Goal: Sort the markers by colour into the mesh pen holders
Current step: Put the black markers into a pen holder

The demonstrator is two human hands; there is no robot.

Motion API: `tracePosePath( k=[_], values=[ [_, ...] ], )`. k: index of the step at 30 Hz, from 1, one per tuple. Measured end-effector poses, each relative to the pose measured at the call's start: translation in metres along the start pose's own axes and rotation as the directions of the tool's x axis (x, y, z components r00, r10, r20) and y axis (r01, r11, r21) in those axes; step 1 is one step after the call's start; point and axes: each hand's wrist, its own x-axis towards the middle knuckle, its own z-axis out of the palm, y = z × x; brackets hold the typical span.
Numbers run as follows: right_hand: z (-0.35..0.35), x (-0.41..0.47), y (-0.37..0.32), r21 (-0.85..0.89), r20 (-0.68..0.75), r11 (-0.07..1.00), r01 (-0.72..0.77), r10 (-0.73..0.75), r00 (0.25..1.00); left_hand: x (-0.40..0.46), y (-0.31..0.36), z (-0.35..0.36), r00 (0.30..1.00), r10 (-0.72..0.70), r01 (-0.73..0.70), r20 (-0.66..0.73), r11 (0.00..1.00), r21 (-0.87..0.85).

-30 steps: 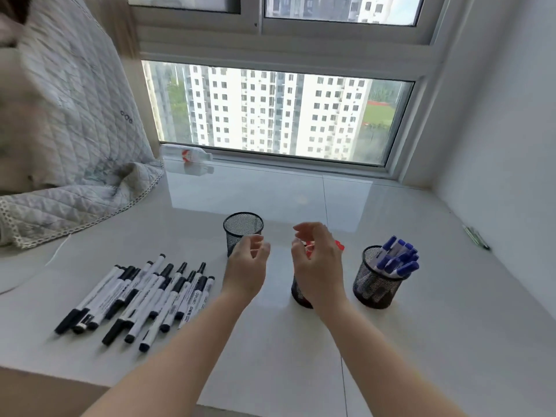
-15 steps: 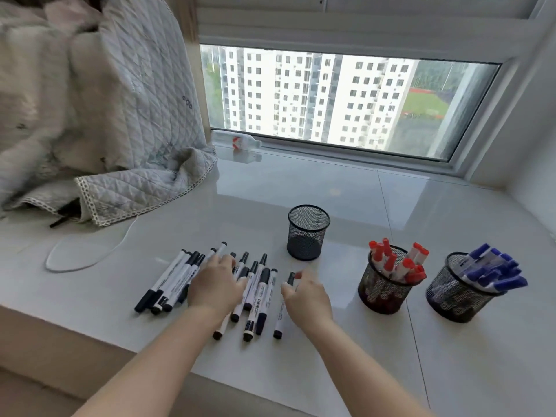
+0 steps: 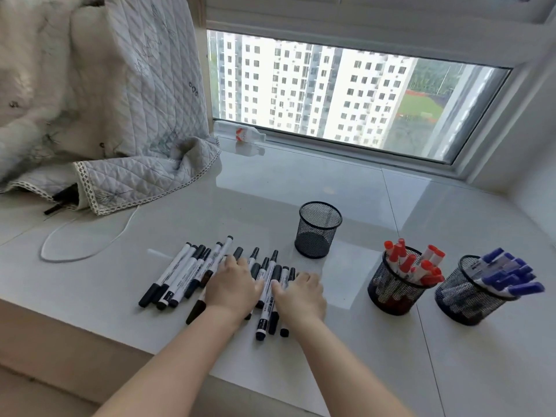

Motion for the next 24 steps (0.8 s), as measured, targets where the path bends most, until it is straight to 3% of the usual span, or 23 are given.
tracePosePath(
  k=[10,17,24],
  values=[
    [-0.004,0.001,0.004,0.019,0.061,1.000,0.006,-0.007,0.998,0.007,0.016,0.006,0.995,-0.037,0.031,0.089,0.998,0.062],
    [-0.007,0.008,0.005,0.011,0.142,1.000,0.006,-0.007,0.990,0.013,0.022,0.006,0.988,-0.098,0.098,0.120,0.995,0.007],
    [-0.007,0.012,0.014,0.046,0.114,0.999,0.007,-0.012,0.993,0.021,0.023,0.006,0.980,-0.134,0.136,0.150,0.991,0.000]
  ],
)
